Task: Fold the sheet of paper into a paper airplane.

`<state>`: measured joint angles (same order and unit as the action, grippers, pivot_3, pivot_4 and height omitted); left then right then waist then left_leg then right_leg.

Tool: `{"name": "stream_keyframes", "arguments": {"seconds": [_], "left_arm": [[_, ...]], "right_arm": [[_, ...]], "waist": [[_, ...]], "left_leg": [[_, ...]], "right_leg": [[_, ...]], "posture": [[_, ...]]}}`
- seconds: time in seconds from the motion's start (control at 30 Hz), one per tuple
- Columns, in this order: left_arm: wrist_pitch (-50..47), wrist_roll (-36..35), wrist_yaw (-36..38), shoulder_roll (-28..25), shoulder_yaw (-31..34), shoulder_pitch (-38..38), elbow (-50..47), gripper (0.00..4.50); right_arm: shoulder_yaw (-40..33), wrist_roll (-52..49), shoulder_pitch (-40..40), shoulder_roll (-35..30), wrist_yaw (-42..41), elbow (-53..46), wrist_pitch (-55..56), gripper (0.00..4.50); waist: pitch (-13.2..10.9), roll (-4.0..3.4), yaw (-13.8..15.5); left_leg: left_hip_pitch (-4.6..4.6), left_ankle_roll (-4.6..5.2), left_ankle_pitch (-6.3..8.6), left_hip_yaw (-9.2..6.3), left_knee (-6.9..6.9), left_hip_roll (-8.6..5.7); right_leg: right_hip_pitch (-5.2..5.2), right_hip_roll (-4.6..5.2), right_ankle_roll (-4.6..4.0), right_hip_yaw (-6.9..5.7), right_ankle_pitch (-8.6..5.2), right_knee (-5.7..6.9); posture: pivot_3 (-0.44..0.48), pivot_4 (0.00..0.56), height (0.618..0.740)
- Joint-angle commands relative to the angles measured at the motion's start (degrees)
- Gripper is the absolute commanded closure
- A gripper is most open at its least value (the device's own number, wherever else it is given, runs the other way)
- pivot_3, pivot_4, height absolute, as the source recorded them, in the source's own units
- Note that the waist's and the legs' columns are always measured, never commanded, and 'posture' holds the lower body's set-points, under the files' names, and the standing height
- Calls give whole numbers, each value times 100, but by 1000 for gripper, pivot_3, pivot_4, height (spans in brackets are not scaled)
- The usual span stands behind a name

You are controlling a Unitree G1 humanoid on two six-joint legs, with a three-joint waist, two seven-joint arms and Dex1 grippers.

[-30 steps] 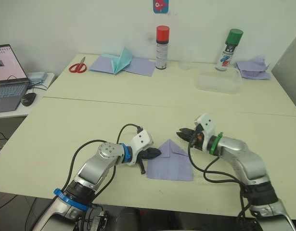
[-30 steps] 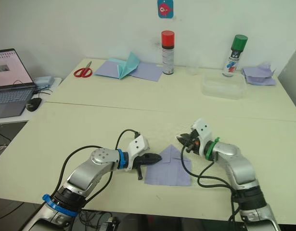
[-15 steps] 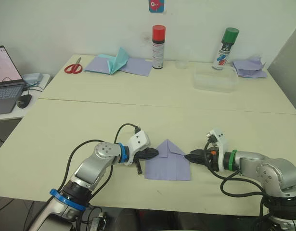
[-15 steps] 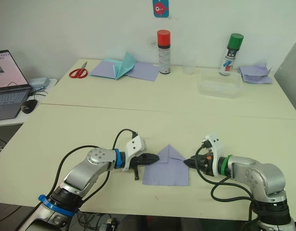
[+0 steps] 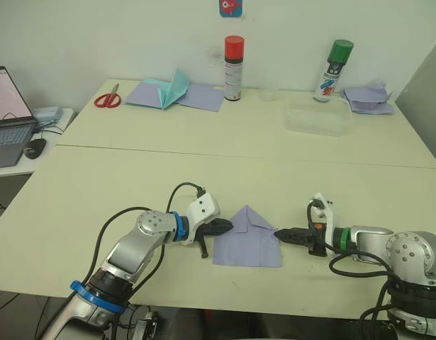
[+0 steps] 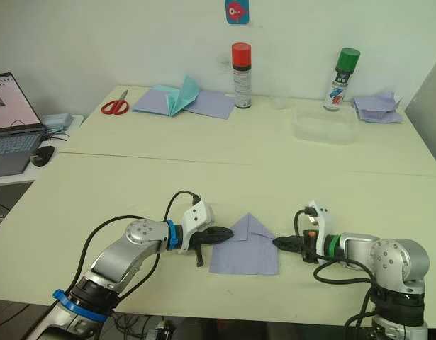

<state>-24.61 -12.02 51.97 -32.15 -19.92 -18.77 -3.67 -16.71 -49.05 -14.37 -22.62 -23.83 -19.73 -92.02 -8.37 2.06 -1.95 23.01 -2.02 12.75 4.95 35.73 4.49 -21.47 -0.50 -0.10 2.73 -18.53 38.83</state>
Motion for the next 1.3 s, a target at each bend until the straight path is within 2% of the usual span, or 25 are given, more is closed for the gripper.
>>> {"name": "stream_keyframes", "arguments": {"seconds": [0.03,0.3,0.5,0.67,0.83,0.93,1.03,1.1,1.3], "left_arm": [[-207,397,-137,63,-222,21,495,4500],[-78,610,-248,571,-374,-233,841,4500],[43,693,-162,581,-335,-249,952,4500],[84,712,-97,570,-370,-256,969,4500],[106,744,-73,621,-385,-325,1048,4500],[121,766,-73,622,-381,-368,1092,4500],[117,772,-78,612,-378,-373,1101,4500],[107,772,-84,600,-377,-364,1090,4500],[99,779,-98,577,-363,-322,1072,4500]], "right_arm": [[-47,-612,114,-88,306,42,-48,2210],[-668,-1100,-74,552,1167,492,-48,2210],[-1194,-1802,-323,932,1868,921,-48,2210],[-1364,-2213,-423,1058,2445,1140,-48,2210],[-1230,-2196,-429,1005,2676,1232,-48,2210],[-1181,-2164,-397,1011,2733,1228,-48,2816],[-1172,-2231,-392,1026,2777,1279,-48,3914],[-1160,-2253,-389,1030,2797,1291,-48,4447],[-1165,-2447,-399,999,2902,1330,-48,4447]], "waist": [[0,-1,4],[1,0,27],[0,-1,28],[-1,-3,25],[-1,-4,26],[-1,-4,26],[-1,-4,26],[0,-4,26],[-1,-6,25]], "left_leg": [[0,0,0,0,1,-1],[2,3,-2,-2,8,-4],[9,5,-3,-2,6,-5],[15,5,-3,-2,6,-5],[17,5,-3,-3,6,-5],[22,5,-3,-4,6,-6],[24,5,-3,-5,6,-6],[25,5,-3,-5,6,-6],[27,5,-3,-7,6,-5]], "right_leg": [[0,0,0,1,0,-2],[8,2,7,3,2,-14],[5,2,8,3,3,-16],[3,2,8,2,3,-22],[2,3,8,1,3,-23],[0,3,8,0,4,-25],[-2,3,8,-1,4,-26],[-2,3,9,-1,4,-26],[-4,3,9,-2,4,-27]], "posture": [[0,150,740],[0,150,740],[0,150,740],[0,150,740],[0,150,740],[0,150,740],[0,150,740],[0,150,740],[0,150,740]]}}
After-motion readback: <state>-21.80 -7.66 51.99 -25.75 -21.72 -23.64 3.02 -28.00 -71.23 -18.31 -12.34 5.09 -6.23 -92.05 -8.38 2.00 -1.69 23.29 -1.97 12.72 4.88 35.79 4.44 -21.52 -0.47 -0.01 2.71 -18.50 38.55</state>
